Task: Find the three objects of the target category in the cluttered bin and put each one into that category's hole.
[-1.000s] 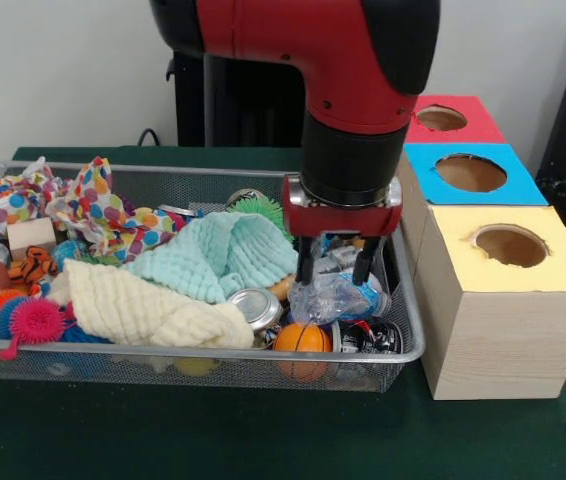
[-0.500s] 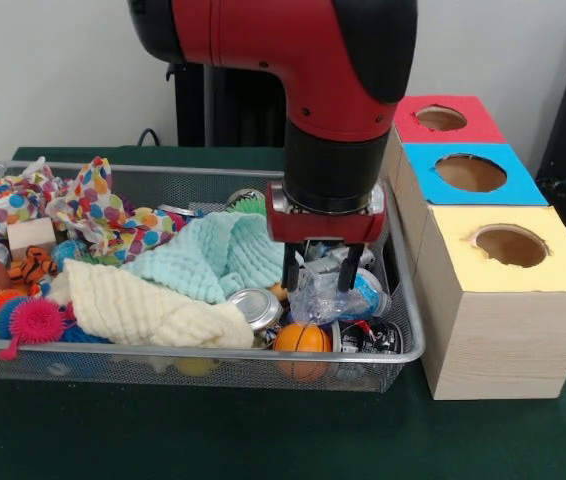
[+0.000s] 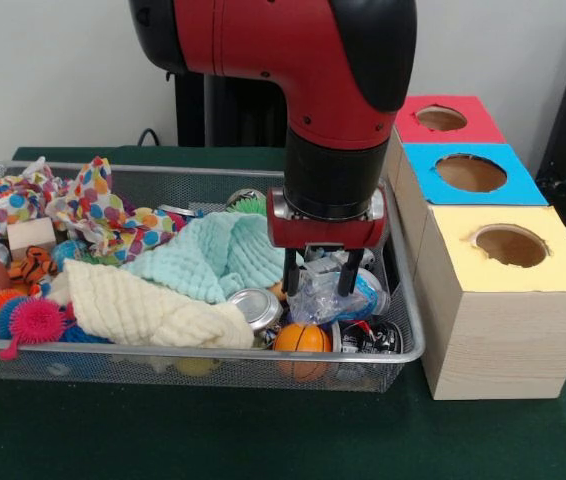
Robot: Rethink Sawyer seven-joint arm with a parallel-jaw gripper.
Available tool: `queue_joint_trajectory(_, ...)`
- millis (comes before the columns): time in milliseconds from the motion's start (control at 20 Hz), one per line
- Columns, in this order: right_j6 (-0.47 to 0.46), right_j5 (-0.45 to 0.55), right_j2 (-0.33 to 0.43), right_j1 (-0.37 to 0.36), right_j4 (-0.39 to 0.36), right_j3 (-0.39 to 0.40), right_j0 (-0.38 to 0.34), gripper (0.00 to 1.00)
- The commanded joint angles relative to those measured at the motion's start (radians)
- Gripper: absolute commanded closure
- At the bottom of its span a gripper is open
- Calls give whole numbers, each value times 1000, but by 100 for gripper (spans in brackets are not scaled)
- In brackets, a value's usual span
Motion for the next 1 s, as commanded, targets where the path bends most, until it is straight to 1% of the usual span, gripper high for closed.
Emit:
queue_joint_trajectory(50,89,-87,55,50,-27,39,-2,0)
queue_joint_trajectory(300,81,-88,46,53,-38,31,4,0)
queue_joint_trajectory(450,77,-119,50,53,-42,36,3,0)
queue_joint_trajectory(1000,71,-89,47,70,-35,12,4,0)
